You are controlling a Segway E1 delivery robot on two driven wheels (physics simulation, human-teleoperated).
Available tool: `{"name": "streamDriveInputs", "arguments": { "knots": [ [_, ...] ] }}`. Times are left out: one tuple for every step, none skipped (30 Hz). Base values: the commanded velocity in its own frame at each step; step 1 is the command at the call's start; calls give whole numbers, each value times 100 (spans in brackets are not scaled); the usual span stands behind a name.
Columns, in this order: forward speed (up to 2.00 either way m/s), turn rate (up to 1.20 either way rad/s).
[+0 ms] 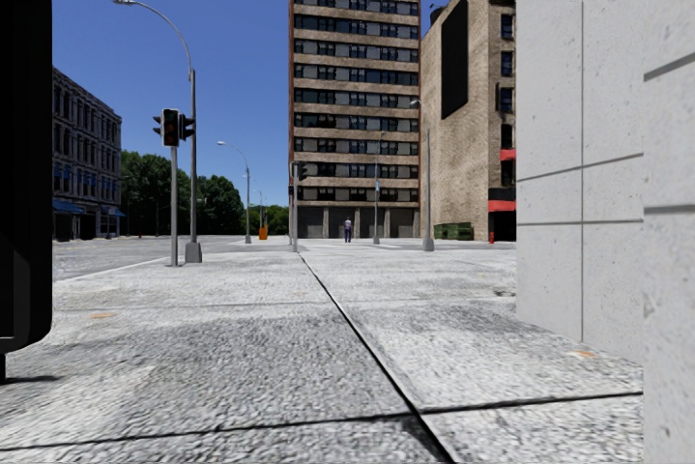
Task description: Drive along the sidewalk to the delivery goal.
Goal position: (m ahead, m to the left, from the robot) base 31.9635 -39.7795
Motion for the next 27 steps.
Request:
{"name": "streamDriveInputs", "arguments": {
  "knots": [
    [200, 0],
    [200, 0],
    [200, 0],
    [200, 0],
    [200, 0],
    [200, 0],
    [200, 0],
    [200, 0],
    [200, 0],
    [200, 0],
    [200, 0],
    [200, 0],
    [200, 0],
    [200, 0],
    [200, 0],
    [200, 0],
    [200, 0],
    [200, 0],
    [200, 0],
    [200, 0],
    [200, 0],
    [200, 0],
    [200, 0],
    [200, 0],
    [200, 0],
    [200, 0],
    [200, 0]
  ]
}}
